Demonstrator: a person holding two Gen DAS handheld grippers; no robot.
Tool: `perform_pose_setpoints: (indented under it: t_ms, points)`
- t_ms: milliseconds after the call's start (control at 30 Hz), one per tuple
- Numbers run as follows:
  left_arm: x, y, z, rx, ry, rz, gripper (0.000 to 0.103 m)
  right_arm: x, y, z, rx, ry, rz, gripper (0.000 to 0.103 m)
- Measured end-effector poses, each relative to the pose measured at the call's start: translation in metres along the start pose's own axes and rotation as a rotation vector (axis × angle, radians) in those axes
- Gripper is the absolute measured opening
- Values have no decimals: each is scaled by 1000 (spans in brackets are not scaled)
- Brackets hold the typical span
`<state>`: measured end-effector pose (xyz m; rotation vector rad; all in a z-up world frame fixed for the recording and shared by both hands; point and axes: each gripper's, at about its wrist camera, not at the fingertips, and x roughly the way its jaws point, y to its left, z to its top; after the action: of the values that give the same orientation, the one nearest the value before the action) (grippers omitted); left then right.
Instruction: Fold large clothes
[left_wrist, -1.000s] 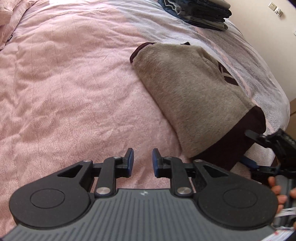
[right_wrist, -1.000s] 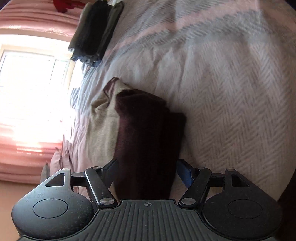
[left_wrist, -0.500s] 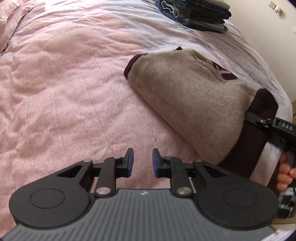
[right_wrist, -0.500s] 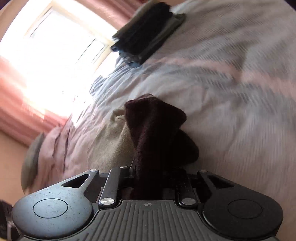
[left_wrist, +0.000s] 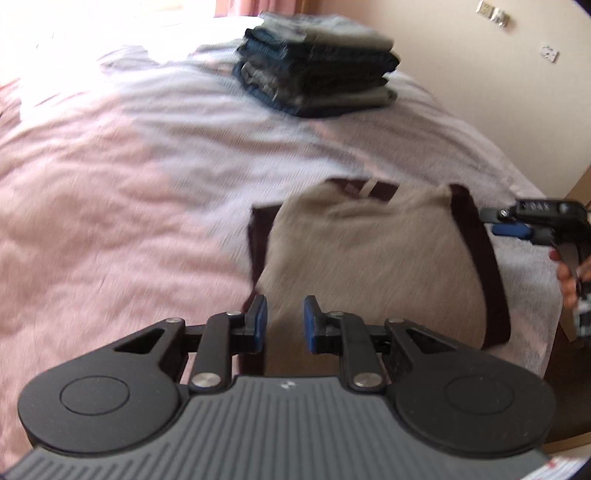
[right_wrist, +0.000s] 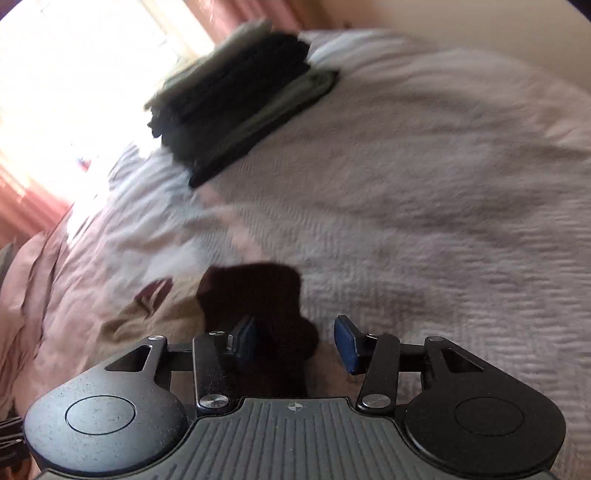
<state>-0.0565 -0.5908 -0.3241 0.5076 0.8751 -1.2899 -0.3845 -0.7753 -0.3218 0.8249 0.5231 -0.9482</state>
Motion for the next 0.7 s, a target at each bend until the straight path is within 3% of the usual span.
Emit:
perform_pose_setpoints:
  t_ms: [67,167,233,300,367,467,600,700]
  points:
    - [5,-14,6,53,-30,-7,16,-21,25,-18,-66,-79,-27,44]
    - [22,-31,3,115,-29,-22,16,-31,71,-61,-251,-97,-15,44]
    - [37,-36,-11,156,-60,-19,16,-19,92,-87,-349,-82,-18,44]
    - [56,-36,-31,193,-79,8,20,7,96,-109,-419,-41,-77,44]
    - [75,-33,-45,229,-60,41,20,25,80,-112,-352,7,-59,48]
    - [69,-30,-42,210,-57,47,20,18,67,-99,-297,34,-26,50]
    - [42,-26,-25,75,24,61,19,-13,68,-89,-242,42,-35,50]
    - [22,-32,-21,1,116,81,25,-27,61,-88,-158,129,-34,51]
